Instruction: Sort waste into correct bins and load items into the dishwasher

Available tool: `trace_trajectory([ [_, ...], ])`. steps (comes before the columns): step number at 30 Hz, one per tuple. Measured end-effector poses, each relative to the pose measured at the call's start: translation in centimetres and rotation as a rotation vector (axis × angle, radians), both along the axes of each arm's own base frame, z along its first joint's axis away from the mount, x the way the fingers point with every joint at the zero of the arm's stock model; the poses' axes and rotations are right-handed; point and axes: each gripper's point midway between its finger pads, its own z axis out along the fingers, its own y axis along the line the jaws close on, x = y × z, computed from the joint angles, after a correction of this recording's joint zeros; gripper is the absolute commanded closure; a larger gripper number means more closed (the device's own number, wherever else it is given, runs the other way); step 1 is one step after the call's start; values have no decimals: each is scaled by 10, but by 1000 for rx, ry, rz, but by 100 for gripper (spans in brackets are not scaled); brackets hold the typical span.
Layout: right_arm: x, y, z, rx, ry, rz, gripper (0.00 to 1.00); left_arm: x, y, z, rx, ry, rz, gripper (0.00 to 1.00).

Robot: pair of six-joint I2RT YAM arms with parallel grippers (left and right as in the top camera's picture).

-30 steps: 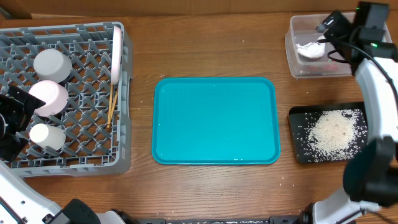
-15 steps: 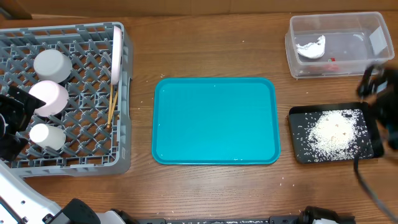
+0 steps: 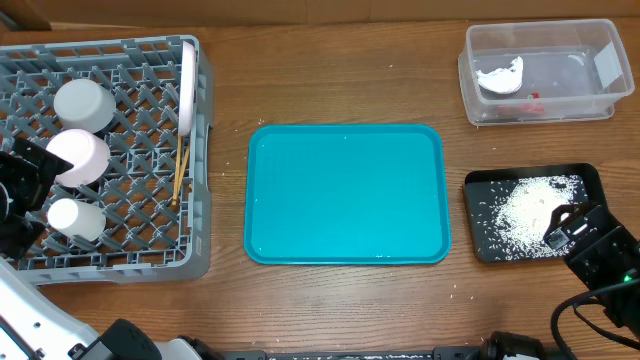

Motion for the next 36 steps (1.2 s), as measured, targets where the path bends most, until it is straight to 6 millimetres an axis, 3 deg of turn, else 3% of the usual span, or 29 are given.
trace_trajectory([
  [13,-1,-3,-1,-12,8,-10,0,0,0,0,0,0,0,0],
  [19,-4,-7,-20,-40,75,-6,0,0,0,0,0,0,0,0],
  [22,6,-10,-30,-50,79,0,0,0,0,0,0,0,0,0],
  [28,57,-1,-44,-63,-118,90,0,0,0,0,-1,1,0,0],
  [30,63,11,-47,-53,-226,143,0,0,0,0,1,1,0,0],
  [36,58,40,-43,-78,-580,285,0,0,0,0,2,2,1,0],
])
